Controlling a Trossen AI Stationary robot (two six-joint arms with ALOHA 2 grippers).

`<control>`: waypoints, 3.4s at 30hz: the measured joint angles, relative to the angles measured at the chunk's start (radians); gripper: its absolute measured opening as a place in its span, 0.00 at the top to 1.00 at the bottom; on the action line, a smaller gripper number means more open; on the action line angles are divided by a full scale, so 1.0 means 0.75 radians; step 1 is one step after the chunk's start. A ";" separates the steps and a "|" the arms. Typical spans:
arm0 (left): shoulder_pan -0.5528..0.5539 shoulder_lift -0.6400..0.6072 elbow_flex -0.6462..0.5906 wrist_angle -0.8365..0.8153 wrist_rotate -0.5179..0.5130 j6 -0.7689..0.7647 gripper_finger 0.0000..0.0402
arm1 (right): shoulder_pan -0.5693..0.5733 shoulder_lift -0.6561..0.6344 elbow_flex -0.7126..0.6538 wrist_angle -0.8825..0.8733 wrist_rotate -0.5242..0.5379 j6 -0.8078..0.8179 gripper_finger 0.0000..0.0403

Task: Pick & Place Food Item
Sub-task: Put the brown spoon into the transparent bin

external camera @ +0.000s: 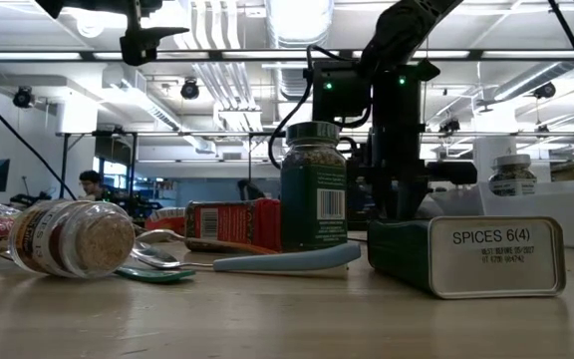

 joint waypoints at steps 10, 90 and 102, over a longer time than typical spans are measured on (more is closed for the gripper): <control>-0.001 0.000 0.000 -0.002 0.000 -0.001 0.13 | 0.010 -0.095 -0.012 -0.008 0.047 -0.091 0.96; -0.001 0.000 0.002 -0.039 0.000 0.014 0.13 | 1.255 -0.867 -0.322 -0.459 -0.217 0.699 0.96; -0.001 0.000 0.002 -0.035 -0.043 -0.025 0.13 | 1.342 -0.871 -0.505 -0.341 -0.149 0.716 0.96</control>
